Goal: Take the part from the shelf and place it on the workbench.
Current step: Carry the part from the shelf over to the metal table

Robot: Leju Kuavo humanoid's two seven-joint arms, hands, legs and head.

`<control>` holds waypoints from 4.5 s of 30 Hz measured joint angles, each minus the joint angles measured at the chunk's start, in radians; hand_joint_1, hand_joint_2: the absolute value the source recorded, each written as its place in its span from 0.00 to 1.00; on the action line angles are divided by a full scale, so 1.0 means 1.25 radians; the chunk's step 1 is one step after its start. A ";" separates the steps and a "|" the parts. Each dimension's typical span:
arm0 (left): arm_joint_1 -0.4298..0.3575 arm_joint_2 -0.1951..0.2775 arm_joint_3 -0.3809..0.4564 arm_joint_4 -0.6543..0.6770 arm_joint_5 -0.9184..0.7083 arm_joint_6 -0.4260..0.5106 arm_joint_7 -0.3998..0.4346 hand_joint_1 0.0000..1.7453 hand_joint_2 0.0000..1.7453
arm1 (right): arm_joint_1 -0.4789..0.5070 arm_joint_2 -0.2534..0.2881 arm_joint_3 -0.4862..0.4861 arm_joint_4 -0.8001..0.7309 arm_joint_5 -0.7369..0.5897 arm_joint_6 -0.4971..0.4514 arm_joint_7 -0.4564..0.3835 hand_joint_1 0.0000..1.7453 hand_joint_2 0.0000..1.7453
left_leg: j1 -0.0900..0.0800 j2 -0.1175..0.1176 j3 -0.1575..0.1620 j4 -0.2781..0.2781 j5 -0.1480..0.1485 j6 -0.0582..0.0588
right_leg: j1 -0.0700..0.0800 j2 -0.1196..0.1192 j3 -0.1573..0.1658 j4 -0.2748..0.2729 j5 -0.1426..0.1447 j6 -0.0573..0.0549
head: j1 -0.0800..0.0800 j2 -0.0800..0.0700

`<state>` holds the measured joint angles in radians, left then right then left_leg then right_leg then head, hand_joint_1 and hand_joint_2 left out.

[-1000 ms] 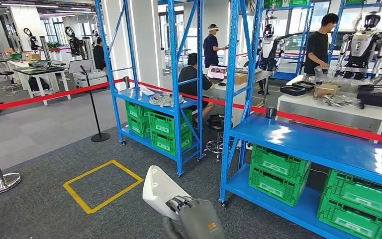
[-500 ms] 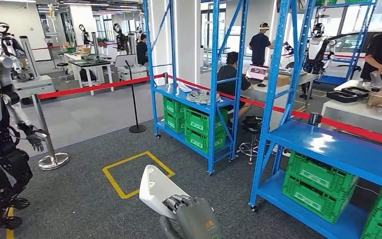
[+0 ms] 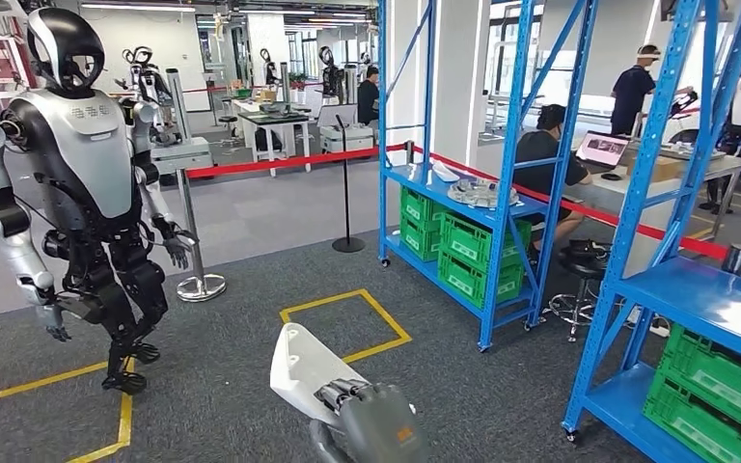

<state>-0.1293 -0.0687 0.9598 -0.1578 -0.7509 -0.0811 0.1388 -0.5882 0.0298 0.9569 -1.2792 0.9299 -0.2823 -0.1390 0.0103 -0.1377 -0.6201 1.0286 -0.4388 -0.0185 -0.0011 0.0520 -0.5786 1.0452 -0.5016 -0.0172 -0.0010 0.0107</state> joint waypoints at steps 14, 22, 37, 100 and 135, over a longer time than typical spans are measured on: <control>-0.006 0.001 0.000 0.003 -0.001 0.001 0.003 0.00 1.00 | 0.000 0.019 0.003 0.001 0.017 0.018 0.014 1.00 1.00 | -0.006 0.166 0.015 0.000 -0.010 -0.014 | 0.008 -0.139 0.009 -0.014 0.002 -0.013 | -0.007 0.000; 0.001 0.000 0.000 0.004 -0.002 0.002 0.001 0.00 1.00 | 0.004 0.016 0.007 0.003 0.017 0.023 0.013 1.00 1.00 | -0.001 0.093 0.010 -0.011 0.000 0.020 | 0.000 -0.050 -0.076 0.173 -0.094 0.017 | -0.002 0.000; 0.003 -0.007 0.000 0.004 -0.002 0.008 0.001 0.00 1.00 | 0.014 0.016 0.008 0.010 0.031 0.023 0.011 1.00 1.00 | -0.002 0.092 -0.083 0.145 -0.076 -0.025 | -0.001 -0.056 0.010 -0.027 0.019 -0.028 | -0.007 0.000; -0.011 -0.013 0.002 0.003 -0.022 0.009 0.011 0.00 1.00 | 0.029 0.012 0.007 0.020 0.058 0.015 0.012 1.00 1.00 | 0.010 0.105 -0.110 0.197 -0.078 -0.034 | -0.003 -0.075 0.016 -0.035 0.025 -0.020 | -0.003 0.000; -0.004 -0.008 0.005 -0.001 -0.011 0.008 0.009 0.00 1.00 | 0.027 0.010 0.008 0.020 0.025 0.015 -0.009 1.00 1.00 | 0.007 0.122 -0.010 0.042 -0.011 -0.022 | -0.002 -0.106 0.014 -0.020 0.014 -0.005 | -0.007 0.000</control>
<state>-0.1337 -0.0781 0.9661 -0.1590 -0.7648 -0.0710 0.1494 -0.5538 0.0420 0.9666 -1.2545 0.9618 -0.2635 -0.1505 0.0189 0.0145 -0.6326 1.0813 -0.4529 -0.0463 -0.0042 -0.0810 -0.5615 1.0196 -0.4836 -0.0229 -0.0098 0.0107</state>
